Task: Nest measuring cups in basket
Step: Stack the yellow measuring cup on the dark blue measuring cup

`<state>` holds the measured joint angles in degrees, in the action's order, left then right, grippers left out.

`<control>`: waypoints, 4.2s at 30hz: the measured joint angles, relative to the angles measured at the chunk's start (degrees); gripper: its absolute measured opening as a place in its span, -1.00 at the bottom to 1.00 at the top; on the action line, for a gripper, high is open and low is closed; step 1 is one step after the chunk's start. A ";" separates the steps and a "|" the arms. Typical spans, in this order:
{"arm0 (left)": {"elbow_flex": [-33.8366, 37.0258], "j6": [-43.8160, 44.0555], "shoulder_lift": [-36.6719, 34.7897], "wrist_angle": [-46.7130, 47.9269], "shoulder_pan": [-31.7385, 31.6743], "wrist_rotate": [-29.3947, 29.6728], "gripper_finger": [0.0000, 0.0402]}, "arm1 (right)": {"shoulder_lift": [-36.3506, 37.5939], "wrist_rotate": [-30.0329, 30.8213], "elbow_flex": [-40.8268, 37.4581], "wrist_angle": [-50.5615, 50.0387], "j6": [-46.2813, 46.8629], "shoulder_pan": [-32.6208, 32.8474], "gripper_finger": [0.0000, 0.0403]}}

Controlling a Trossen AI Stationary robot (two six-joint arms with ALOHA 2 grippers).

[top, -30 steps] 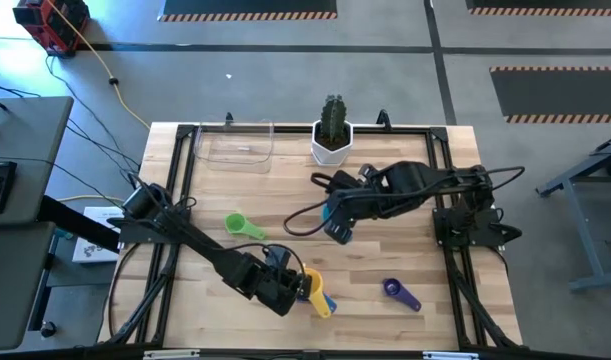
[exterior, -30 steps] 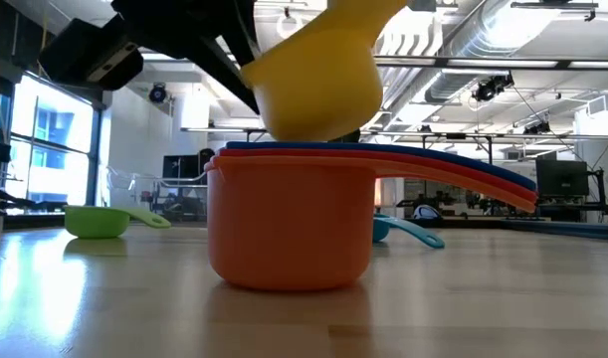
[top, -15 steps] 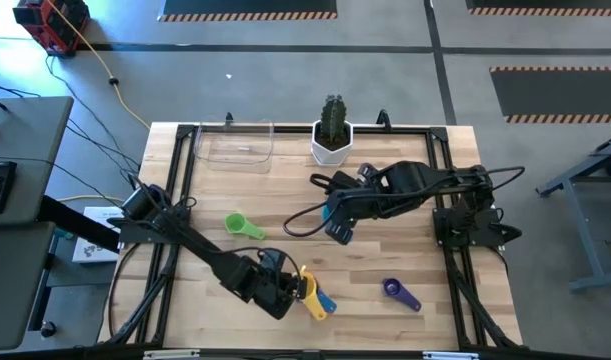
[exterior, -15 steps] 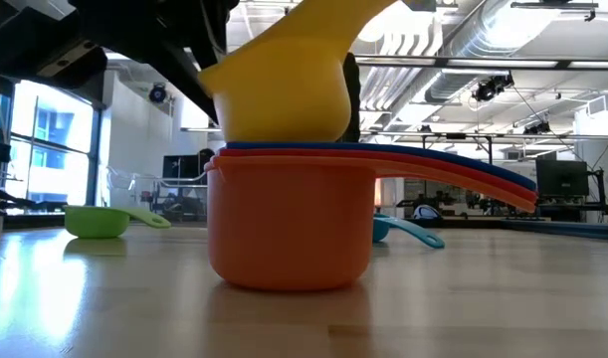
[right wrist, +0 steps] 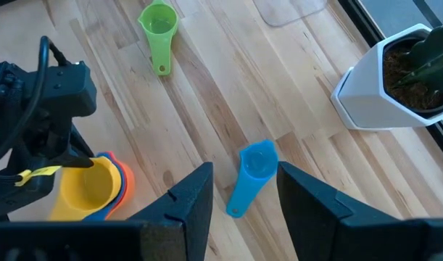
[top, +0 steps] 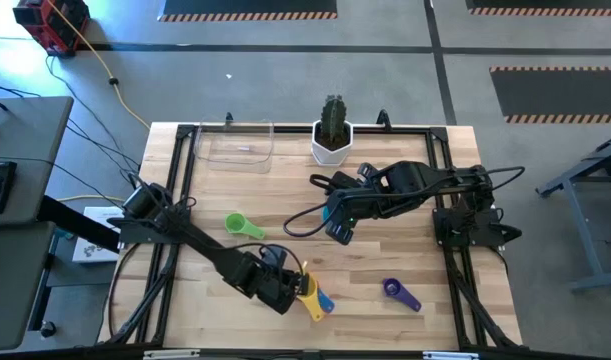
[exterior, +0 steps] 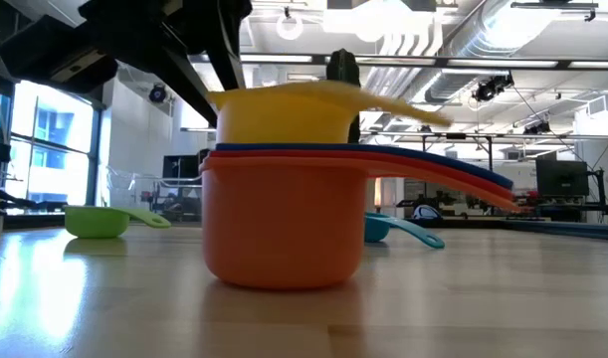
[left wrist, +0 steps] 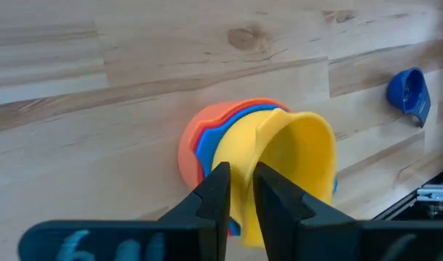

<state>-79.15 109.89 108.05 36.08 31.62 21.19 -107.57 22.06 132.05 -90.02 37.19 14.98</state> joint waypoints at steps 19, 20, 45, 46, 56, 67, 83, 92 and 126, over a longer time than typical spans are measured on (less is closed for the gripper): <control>-0.02 -11.59 -2.85 3.10 -0.86 -0.41 -0.61 | 0.00 -2.66 0.00 0.00 3.51 0.75 -0.28; -0.02 -13.02 -3.48 3.88 -0.86 -0.55 -0.61 | 0.00 -3.00 0.00 0.02 4.87 1.11 -0.28; -0.04 -49.05 -10.70 15.07 4.56 -2.56 -0.61 | -0.04 -6.94 -28.80 19.32 44.12 14.79 -0.28; -0.03 -50.35 -10.20 14.39 4.56 -2.70 -0.61 | -0.04 -7.11 -30.26 21.18 44.62 14.88 -0.28; -0.02 -55.14 -3.83 7.16 4.89 -5.06 -0.61 | -0.04 -7.28 -42.08 36.80 46.32 15.47 -0.28; -0.02 -51.49 0.89 2.67 5.00 -7.11 -0.61 | -0.04 -7.81 -53.42 52.38 46.43 15.45 -0.28; -0.03 -51.63 7.95 -7.76 2.62 -12.19 -0.61 | -0.30 -15.13 -62.64 65.12 51.32 15.82 -0.28; 0.00 -52.60 7.93 -7.70 -2.00 -12.12 -0.61 | -2.34 -16.35 -62.71 71.15 54.03 15.89 -0.28; 0.00 -59.29 7.11 -8.03 -3.90 -18.67 -0.61 | -2.58 -16.20 -62.69 77.46 60.48 14.10 -0.28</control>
<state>-79.15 50.60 115.16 28.05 27.73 2.52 -110.15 5.87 69.36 -12.56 97.67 29.08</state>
